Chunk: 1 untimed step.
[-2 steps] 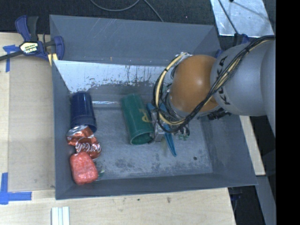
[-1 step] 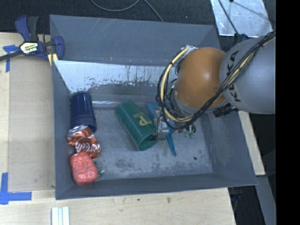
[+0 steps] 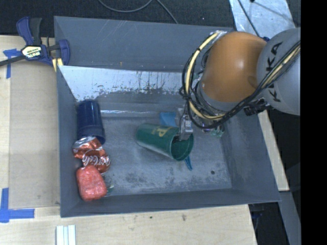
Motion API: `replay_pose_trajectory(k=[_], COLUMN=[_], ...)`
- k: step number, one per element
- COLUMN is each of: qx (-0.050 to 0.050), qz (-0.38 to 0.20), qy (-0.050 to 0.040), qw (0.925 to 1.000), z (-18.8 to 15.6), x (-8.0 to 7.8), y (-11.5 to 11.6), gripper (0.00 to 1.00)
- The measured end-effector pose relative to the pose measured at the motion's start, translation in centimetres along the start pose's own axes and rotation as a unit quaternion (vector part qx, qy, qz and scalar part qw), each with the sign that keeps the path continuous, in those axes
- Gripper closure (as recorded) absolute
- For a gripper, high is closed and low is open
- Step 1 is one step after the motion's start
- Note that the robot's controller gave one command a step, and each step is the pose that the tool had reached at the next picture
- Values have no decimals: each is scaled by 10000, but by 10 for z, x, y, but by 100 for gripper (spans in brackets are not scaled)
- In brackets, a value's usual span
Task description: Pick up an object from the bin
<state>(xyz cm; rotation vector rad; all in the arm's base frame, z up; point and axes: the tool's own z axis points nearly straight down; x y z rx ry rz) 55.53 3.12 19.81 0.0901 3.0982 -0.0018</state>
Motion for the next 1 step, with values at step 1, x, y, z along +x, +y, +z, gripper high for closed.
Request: replay_pose_trajectory(k=[1], qx=[-10], qz=[-872], qy=[-4], qw=[9962], z=[-154], x=[13], y=[-8], gripper=[100])
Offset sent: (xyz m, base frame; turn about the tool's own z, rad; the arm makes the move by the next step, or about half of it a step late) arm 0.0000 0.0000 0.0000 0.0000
